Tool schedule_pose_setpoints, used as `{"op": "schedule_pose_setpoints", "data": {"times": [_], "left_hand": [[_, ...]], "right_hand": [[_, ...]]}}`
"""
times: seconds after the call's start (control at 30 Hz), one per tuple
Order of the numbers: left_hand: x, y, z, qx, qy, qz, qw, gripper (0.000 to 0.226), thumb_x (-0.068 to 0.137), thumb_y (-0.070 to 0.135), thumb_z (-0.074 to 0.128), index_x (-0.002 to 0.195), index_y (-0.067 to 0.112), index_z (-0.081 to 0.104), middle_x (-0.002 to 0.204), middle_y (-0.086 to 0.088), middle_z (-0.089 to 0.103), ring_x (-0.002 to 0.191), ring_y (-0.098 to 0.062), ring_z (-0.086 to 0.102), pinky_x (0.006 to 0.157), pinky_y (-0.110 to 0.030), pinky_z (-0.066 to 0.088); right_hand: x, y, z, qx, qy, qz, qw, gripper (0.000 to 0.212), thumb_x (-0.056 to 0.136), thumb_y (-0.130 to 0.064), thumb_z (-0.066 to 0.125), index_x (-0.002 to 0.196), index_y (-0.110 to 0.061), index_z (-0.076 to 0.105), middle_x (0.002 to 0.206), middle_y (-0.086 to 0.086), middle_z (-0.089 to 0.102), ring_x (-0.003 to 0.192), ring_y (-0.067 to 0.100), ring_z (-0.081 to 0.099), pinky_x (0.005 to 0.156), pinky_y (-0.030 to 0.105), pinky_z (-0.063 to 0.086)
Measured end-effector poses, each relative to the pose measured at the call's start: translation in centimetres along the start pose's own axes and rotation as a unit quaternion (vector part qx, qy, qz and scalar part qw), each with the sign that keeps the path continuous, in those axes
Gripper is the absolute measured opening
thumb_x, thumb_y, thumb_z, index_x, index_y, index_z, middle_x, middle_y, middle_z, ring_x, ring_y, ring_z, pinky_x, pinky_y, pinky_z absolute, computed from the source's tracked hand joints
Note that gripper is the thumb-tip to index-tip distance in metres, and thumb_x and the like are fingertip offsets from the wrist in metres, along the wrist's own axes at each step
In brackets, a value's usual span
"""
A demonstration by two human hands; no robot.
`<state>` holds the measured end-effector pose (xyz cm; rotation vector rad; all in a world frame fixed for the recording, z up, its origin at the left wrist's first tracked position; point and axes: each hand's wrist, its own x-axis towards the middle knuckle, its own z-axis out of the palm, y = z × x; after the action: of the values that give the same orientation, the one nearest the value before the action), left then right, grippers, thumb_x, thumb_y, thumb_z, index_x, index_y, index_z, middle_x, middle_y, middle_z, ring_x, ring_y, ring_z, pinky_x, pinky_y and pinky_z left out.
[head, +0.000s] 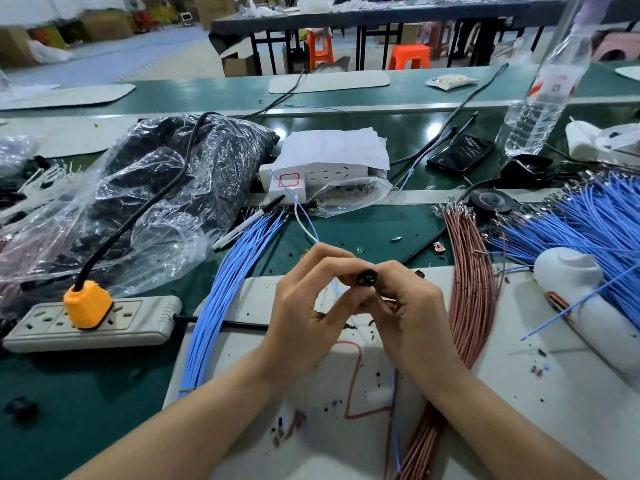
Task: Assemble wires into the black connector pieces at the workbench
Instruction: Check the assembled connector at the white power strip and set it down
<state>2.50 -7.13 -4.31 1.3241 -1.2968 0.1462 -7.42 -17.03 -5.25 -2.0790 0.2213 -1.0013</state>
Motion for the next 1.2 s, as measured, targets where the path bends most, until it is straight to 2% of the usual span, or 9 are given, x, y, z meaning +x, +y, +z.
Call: {"op": "schedule_pose_setpoints", "data": {"times": [0.2, 0.33, 0.6, 0.73, 0.83, 1.0, 1.1, 1.2], "left_hand": [[-0.05, 0.12, -0.02, 0.012, 0.008, 0.012, 1.000, 0.020, 0.084, 0.006, 0.066, 0.103, 0.011, 0.062, 0.093, -0.003, 0.057, 0.080, -0.014, 0.060, 0.073, -0.028, 0.050], [-0.06, 0.02, -0.05, 0.020, 0.008, 0.014, 1.000, 0.022, 0.082, 0.001, 0.067, 0.102, 0.010, 0.061, 0.091, -0.007, 0.057, 0.080, -0.013, 0.060, 0.072, -0.027, 0.051], [0.03, 0.17, -0.11, 0.044, 0.007, 0.032, 0.998, 0.026, 0.082, -0.003, 0.066, 0.103, 0.012, 0.059, 0.092, -0.002, 0.055, 0.082, -0.009, 0.058, 0.075, -0.022, 0.049], [0.11, 0.19, -0.27, 0.062, 0.010, 0.043, 0.997, 0.033, 0.078, -0.006, 0.067, 0.103, 0.012, 0.058, 0.093, -0.001, 0.055, 0.083, -0.005, 0.057, 0.076, -0.019, 0.046], [0.18, 0.20, -0.31, 0.049, 0.002, 0.043, 0.998, 0.032, 0.079, -0.005, 0.068, 0.104, 0.013, 0.057, 0.094, 0.000, 0.056, 0.083, -0.009, 0.059, 0.075, -0.022, 0.048], [0.21, 0.37, -0.35, 0.018, -0.004, 0.034, 0.999, 0.020, 0.086, 0.008, 0.064, 0.104, 0.013, 0.057, 0.098, 0.001, 0.056, 0.083, -0.014, 0.061, 0.073, -0.027, 0.052], [0.23, 0.43, -0.39, 0.025, -0.005, 0.039, 0.999, 0.018, 0.087, 0.011, 0.062, 0.104, 0.013, 0.058, 0.097, 0.001, 0.057, 0.081, -0.012, 0.062, 0.072, -0.026, 0.051], [0.26, 0.38, -0.32, 0.033, -0.001, 0.043, 0.999, 0.021, 0.083, 0.008, 0.065, 0.103, 0.013, 0.058, 0.096, 0.001, 0.058, 0.079, -0.011, 0.062, 0.071, -0.023, 0.051]], "right_hand": [[-0.08, 0.17, 0.13, 0.009, 0.000, 0.009, 1.000, 0.014, 0.087, -0.008, 0.059, 0.093, 0.000, 0.068, 0.083, 0.008, 0.065, 0.075, 0.018, 0.065, 0.064, 0.035, 0.054], [-0.10, 0.23, 0.37, 0.019, -0.004, 0.031, 0.999, 0.020, 0.088, -0.015, 0.057, 0.091, 0.002, 0.067, 0.081, 0.009, 0.063, 0.073, 0.024, 0.066, 0.063, 0.043, 0.056], [-0.05, 0.10, 0.27, 0.033, 0.009, 0.038, 0.999, 0.015, 0.086, -0.011, 0.059, 0.090, 0.000, 0.068, 0.081, 0.008, 0.064, 0.073, 0.020, 0.067, 0.063, 0.041, 0.057], [-0.19, -0.08, 0.29, 0.057, 0.024, 0.033, 0.998, 0.005, 0.086, -0.007, 0.061, 0.086, -0.007, 0.066, 0.078, 0.004, 0.063, 0.069, 0.010, 0.067, 0.062, 0.032, 0.058], [-0.07, -0.20, 0.22, 0.064, 0.038, 0.036, 0.997, 0.009, 0.084, -0.007, 0.064, 0.087, -0.016, 0.065, 0.078, 0.005, 0.065, 0.070, 0.013, 0.068, 0.063, 0.028, 0.057], [-0.08, -0.39, 0.11, 0.057, 0.039, 0.022, 0.997, 0.005, 0.083, -0.004, 0.064, 0.086, -0.004, 0.067, 0.079, 0.004, 0.063, 0.072, 0.012, 0.065, 0.063, 0.021, 0.053], [-0.05, -0.32, 0.16, 0.051, 0.040, 0.035, 0.997, 0.010, 0.081, -0.005, 0.064, 0.085, -0.013, 0.067, 0.079, -0.001, 0.064, 0.074, 0.011, 0.064, 0.064, 0.026, 0.054], [-0.03, -0.23, 0.30, 0.019, 0.027, 0.020, 0.999, 0.009, 0.080, -0.004, 0.064, 0.086, -0.011, 0.067, 0.078, -0.003, 0.062, 0.074, 0.002, 0.060, 0.065, 0.013, 0.049]]}}
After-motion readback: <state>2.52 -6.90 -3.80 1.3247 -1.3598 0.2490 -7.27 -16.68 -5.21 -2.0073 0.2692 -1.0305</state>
